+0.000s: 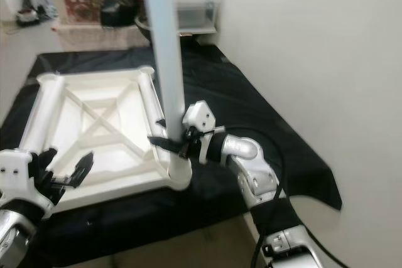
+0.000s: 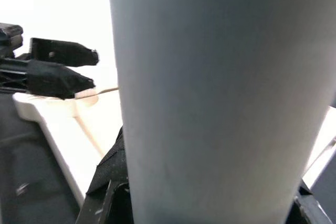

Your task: Building children table

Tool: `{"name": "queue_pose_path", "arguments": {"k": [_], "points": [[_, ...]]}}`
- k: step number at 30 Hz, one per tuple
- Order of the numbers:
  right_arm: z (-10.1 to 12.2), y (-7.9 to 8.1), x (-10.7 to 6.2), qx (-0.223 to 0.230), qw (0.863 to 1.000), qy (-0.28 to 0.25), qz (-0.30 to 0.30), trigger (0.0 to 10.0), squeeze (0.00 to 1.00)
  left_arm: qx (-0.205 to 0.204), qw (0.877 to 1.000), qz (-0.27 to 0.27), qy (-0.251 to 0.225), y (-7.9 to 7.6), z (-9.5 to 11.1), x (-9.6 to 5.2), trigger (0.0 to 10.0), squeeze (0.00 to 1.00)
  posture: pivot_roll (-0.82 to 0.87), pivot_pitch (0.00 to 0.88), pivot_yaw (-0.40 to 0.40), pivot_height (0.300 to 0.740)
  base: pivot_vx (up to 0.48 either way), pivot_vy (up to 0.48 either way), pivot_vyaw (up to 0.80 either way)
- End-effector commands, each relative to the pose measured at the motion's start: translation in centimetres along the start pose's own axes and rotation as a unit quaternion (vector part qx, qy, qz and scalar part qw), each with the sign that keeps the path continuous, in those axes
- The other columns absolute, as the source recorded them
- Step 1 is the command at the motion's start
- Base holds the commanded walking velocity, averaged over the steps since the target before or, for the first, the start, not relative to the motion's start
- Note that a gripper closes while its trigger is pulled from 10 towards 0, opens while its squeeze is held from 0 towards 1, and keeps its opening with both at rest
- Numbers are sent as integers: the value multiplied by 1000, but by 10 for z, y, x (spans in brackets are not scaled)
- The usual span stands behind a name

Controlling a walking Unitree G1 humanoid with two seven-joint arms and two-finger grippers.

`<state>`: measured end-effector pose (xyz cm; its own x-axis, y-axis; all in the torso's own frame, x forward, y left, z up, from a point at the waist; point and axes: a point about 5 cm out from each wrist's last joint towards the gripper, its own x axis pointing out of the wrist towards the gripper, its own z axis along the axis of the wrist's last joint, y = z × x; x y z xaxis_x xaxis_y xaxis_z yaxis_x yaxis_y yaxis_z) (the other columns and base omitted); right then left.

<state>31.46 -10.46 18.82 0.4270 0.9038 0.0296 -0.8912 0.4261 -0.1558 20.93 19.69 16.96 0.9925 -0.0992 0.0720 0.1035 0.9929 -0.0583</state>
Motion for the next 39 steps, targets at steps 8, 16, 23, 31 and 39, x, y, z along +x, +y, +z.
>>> {"name": "queue_pose_path", "arguments": {"k": [8, 16, 23, 31, 39], "points": [[4, 6, 11, 4, 1000, -16, -8, 4157, 0, -2, 1000, 3, -5, -2, -1, 2, 10000, 0, 87, 0, -48, 740, 0, 0, 0], [-3, 8, 5, -12, 1000, 13, 23, 5451, 0, -5, 1000, -13, 5, -12, -7, 3, 10000, 0, 93, 0, -51, 740, 0, 0, 0], [5, -18, 2, -71, 997, 27, -21, 9059, 0, -9, 1000, -20, 5, -13, -8, 3, 10000, 0, 87, 0, -49, 740, 0, 0, 0], [-5, -3, 11, -70, 997, 26, 1, 9882, 0, -18, 1000, -22, 11, -13, -11, -1, 10000, 0, 107, 0, -51, 740, 0, 0, 0], [-12, 7, 9, -70, 997, 27, 24, 10000, 0, -11, 1000, -13, 16, -6, -13, -3, 10000, 0, 98, 0, -47, 740, 0, 0, 0]]}}
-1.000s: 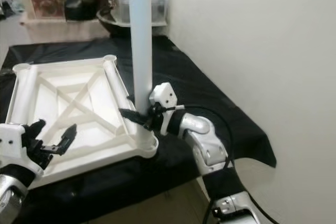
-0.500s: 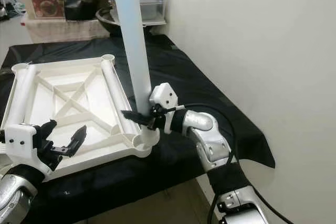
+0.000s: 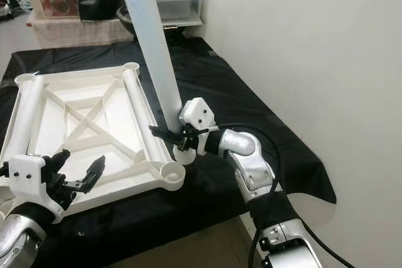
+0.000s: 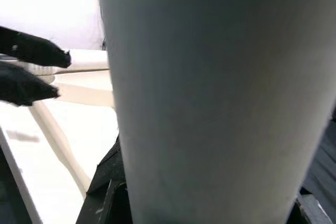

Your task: Building children table

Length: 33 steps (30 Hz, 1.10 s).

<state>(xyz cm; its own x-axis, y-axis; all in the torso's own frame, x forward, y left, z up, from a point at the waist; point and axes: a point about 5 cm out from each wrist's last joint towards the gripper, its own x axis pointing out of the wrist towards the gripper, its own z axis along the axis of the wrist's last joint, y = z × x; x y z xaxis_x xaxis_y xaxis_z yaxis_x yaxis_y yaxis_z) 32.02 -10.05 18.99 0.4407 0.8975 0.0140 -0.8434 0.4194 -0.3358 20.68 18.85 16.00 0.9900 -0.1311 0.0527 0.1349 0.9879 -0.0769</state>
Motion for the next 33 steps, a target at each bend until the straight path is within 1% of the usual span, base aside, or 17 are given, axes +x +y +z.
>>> {"name": "queue_pose_path", "arguments": {"k": [1, 6, 12, 16, 17, 19, 22, 28, 33], "points": [[-10, 13, 3, 23, 999, 13, 34, 10000, 0, -1, 1000, 3, 5, 3, -3, 0, 10000, 0, 98, 0, -47, 740, 0, 0, 0], [-5, 16, 3, 26, 999, 2, 34, 10000, 0, -2, 1000, 1, 4, 2, -5, 4, 10000, 0, 91, 0, -46, 740, 0, 0, 0], [-2, 20, 6, 23, 999, -8, 36, 10000, 0, -4, 1000, -1, 3, 1, -6, 5, 10000, 0, 90, 0, -44, 740, 0, 0, 0], [4, 14, 11, 7, 1000, -22, 18, 10000, 0, -1, 1000, 2, 1, 3, -6, 6, 10000, 0, 97, 0, -51, 740, 0, 0, 0], [5, 13, 12, -4, 1000, -19, 16, 10000, 0, 0, 1000, 4, 0, 4, -6, 6, 10000, 0, 98, 0, -58, 740, 0, 0, 0], [4, 13, 12, -12, 1000, -15, 17, 10000, 0, -5, 1000, 5, -4, 3, -6, 7, 10000, 0, 99, 0, -61, 740, 0, 0, 0], [6, 14, 11, -11, 1000, -18, 19, 10000, 0, -11, 1000, 3, -6, 1, -6, 7, 10000, 0, 98, 0, -62, 740, 0, 0, 0], [11, 14, 10, -17, 999, -22, 21, 10000, 0, -11, 1000, -3, -3, -1, -8, 8, 10000, 0, 89, 0, -57, 740, 0, 0, 0], [15, 14, 8, -13, 999, -27, 22, 10000, 0, -12, 1000, -3, -4, -1, -8, 10, 10000, 0, 83, 0, -58, 740, 0, 0, 0]]}}
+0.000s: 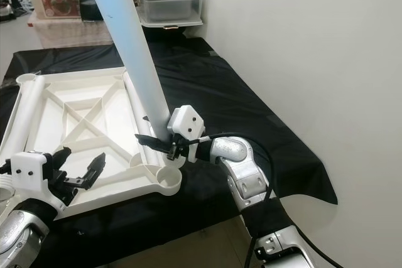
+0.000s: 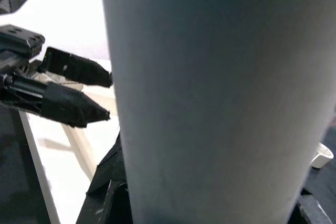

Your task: Building children table

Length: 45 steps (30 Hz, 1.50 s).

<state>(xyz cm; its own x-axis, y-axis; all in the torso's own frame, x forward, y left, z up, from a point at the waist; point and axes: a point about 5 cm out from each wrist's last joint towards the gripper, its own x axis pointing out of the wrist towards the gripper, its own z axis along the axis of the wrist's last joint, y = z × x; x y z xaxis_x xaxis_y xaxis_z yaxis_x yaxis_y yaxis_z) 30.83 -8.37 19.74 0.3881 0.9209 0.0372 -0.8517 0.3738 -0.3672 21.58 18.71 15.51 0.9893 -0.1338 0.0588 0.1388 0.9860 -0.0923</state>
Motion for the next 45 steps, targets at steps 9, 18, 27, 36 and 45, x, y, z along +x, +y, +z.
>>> {"name": "queue_pose_path", "arguments": {"k": [9, 18, 27, 36, 45], "points": [[4, 2, -3, 3, 1000, -4, 5, 10000, 0, -6, 1000, -10, -3, -6, -4, 5, 10000, 0, 71, 0, -57, 740, 0, 0, 0], [-10, 9, -7, 14, 999, 24, 16, 10000, 0, -4, 1000, -2, -6, -2, -3, 4, 10000, 0, 77, 0, -67, 740, 0, 0, 0], [-17, 18, -3, 50, 998, 23, 18, 10000, 0, -5, 1000, 5, -10, -2, -3, 4, 10000, 0, 85, 0, -75, 740, 0, 0, 0], [-12, 33, -1, 148, 988, -6, 43, 10000, 0, -5, 1000, 16, -8, 3, -4, 3, 10000, 0, 85, 0, -76, 740, 0, 0, 0], [-36, 34, 2, 204, 979, 22, 19, 10000, 0, 4, 1000, 30, -3, 6, -5, 4, 10000, 0, 95, 0, -81, 740, 0, 0, 0]]}}
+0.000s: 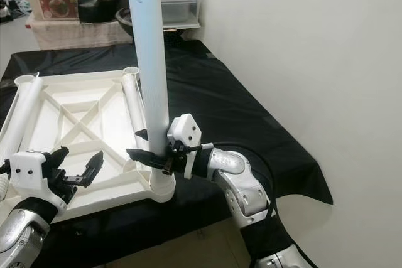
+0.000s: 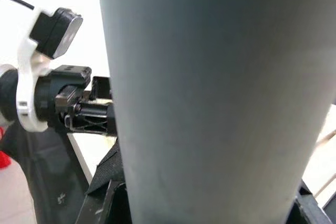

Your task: Building children table

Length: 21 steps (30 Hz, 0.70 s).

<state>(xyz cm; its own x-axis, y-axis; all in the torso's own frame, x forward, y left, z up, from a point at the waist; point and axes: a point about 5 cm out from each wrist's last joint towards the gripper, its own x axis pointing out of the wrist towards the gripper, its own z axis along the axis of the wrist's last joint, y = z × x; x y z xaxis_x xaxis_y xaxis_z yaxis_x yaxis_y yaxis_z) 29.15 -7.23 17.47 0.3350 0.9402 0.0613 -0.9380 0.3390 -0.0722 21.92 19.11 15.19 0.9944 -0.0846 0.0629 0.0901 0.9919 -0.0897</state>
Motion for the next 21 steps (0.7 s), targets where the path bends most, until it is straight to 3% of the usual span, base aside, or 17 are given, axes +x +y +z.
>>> {"name": "queue_pose_path", "arguments": {"k": [1, 9, 17, 21], "points": [[-25, -1, -2, 51, 998, 41, -16, 10000, 0, 2, 1000, 7, 2, 2, -2, 1, 10000, 0, 95, 0, -81, 740, 0, 0, 0], [-26, -4, 0, 40, 998, 50, -16, 10000, 0, 2, 1000, 10, 2, 4, -2, 1, 10000, 0, 104, 0, -87, 740, 0, 0, 0], [-29, 1, 9, 32, 994, 86, 66, 10000, 0, -6, 1000, 22, 0, 9, 0, -2, 10000, 0, 117, 0, -97, 740, 0, 0, 0], [-30, 3, 14, 32, 993, 87, 79, 10000, 0, -7, 1000, 28, -1, 11, 0, -3, 10000, 0, 127, 0, -107, 740, 0, 0, 0]]}}
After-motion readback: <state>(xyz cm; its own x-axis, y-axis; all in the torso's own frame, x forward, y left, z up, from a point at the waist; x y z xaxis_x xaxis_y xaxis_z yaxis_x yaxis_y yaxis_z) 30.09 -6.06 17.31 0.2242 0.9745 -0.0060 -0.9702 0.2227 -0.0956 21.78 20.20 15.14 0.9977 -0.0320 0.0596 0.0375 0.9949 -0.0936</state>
